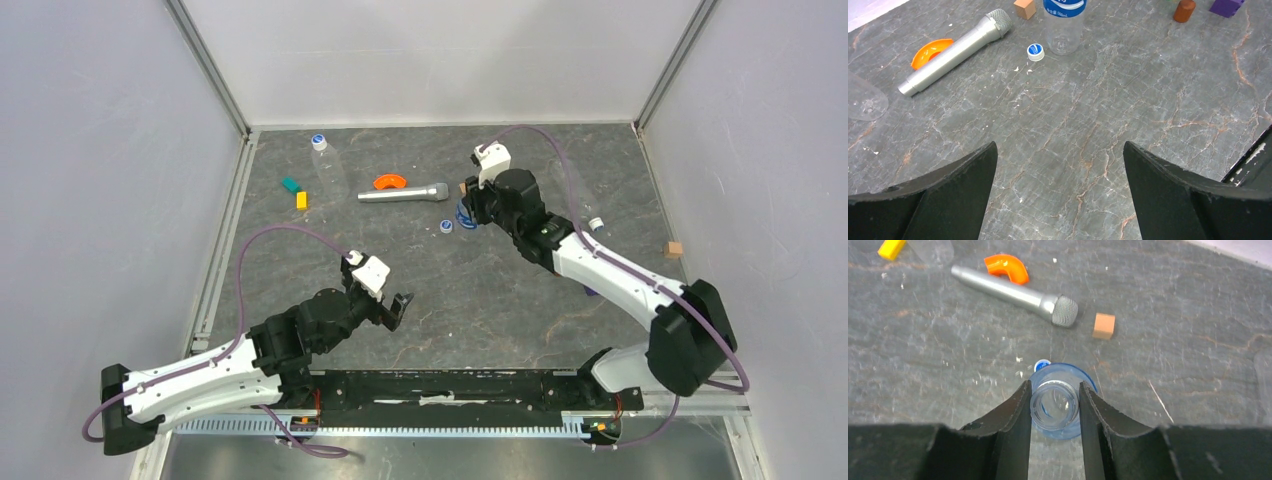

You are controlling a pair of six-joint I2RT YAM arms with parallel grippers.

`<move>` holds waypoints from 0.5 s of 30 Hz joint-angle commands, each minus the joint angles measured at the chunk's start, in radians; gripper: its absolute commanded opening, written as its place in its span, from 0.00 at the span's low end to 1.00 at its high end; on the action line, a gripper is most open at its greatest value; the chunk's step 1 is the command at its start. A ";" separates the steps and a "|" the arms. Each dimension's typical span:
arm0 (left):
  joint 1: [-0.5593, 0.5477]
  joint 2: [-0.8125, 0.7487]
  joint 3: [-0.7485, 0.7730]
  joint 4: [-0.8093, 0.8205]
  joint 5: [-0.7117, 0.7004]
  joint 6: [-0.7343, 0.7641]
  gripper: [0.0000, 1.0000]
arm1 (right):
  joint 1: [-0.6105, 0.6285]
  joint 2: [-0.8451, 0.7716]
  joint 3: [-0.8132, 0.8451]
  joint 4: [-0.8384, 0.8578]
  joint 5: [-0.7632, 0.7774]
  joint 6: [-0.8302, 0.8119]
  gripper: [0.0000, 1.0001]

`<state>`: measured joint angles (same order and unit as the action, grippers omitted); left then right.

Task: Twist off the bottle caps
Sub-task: Place the plastic bottle at the center of the board.

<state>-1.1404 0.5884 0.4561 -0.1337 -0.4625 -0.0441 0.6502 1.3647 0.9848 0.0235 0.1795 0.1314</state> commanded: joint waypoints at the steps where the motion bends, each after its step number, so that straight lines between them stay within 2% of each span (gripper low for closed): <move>1: 0.003 -0.002 0.015 -0.007 -0.019 -0.042 1.00 | -0.050 0.060 0.091 -0.003 -0.087 -0.020 0.00; 7: 0.003 -0.001 0.013 -0.012 -0.019 -0.036 1.00 | -0.100 0.127 0.149 -0.014 -0.144 -0.017 0.08; 15: 0.002 0.010 0.004 -0.001 -0.024 -0.033 1.00 | -0.104 0.228 0.236 -0.103 -0.176 -0.048 0.14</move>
<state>-1.1404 0.5930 0.4561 -0.1604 -0.4690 -0.0456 0.5457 1.5520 1.1683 -0.0246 0.0360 0.1043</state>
